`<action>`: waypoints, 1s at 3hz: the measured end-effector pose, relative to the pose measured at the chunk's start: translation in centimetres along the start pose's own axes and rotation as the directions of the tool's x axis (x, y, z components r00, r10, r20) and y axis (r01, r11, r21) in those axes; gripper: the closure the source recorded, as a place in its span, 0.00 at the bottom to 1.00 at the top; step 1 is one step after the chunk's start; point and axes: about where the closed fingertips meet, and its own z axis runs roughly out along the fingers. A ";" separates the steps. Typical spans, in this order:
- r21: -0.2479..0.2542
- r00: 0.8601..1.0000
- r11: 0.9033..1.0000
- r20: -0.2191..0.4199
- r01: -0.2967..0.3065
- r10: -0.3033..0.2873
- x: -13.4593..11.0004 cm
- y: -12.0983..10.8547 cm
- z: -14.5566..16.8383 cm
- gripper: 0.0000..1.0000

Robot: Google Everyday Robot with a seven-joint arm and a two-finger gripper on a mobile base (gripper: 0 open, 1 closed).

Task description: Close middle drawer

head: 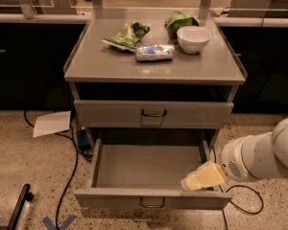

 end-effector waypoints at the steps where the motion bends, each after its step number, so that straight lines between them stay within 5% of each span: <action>1: 0.044 0.998 0.999 0.055 -0.019 0.017 -1.4 -1.1 -0.1 0.27; 3: 0.044 0.998 0.999 0.055 -0.019 0.017 -1.4 -1.1 -0.1 0.73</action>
Offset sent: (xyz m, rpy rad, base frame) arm 0.0166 -0.0021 0.0082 0.0117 -0.0627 -0.0452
